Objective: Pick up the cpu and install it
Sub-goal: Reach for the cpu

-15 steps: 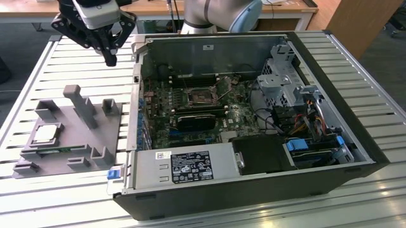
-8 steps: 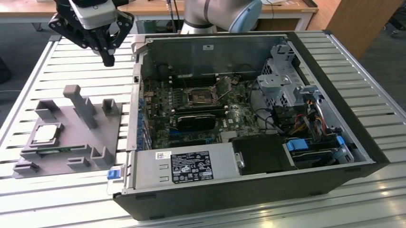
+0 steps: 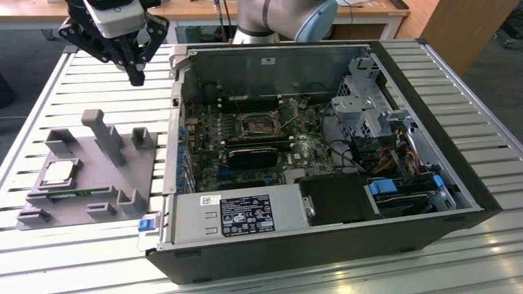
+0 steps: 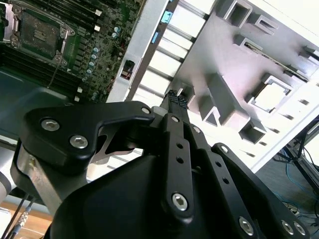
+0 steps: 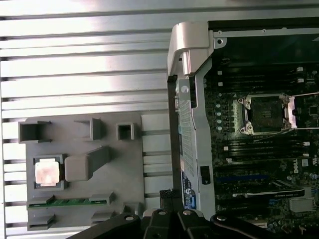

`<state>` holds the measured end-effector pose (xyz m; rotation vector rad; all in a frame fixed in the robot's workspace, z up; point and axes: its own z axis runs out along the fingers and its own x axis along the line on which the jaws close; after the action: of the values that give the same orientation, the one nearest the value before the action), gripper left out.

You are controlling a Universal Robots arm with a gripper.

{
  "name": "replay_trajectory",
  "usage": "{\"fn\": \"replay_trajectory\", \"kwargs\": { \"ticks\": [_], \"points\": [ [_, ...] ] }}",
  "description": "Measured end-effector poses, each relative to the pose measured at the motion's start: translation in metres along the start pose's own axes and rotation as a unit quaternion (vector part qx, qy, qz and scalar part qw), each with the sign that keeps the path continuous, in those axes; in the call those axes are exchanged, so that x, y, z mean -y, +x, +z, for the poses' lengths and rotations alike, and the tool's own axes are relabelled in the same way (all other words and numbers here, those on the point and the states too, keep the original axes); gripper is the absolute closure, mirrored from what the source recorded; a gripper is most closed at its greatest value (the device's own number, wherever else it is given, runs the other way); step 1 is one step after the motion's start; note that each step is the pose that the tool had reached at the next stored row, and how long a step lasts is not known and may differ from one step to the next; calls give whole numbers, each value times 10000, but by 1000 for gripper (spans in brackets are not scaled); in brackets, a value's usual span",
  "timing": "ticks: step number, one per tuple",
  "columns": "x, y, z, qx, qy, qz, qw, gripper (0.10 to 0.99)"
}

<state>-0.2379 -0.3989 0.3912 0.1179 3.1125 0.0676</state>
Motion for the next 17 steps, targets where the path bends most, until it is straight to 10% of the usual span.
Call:
{"fn": "replay_trajectory", "kwargs": {
  "ticks": [17],
  "points": [
    [7, 91, 0, 0, 0, 0, 10000, 980]
  ]
}}
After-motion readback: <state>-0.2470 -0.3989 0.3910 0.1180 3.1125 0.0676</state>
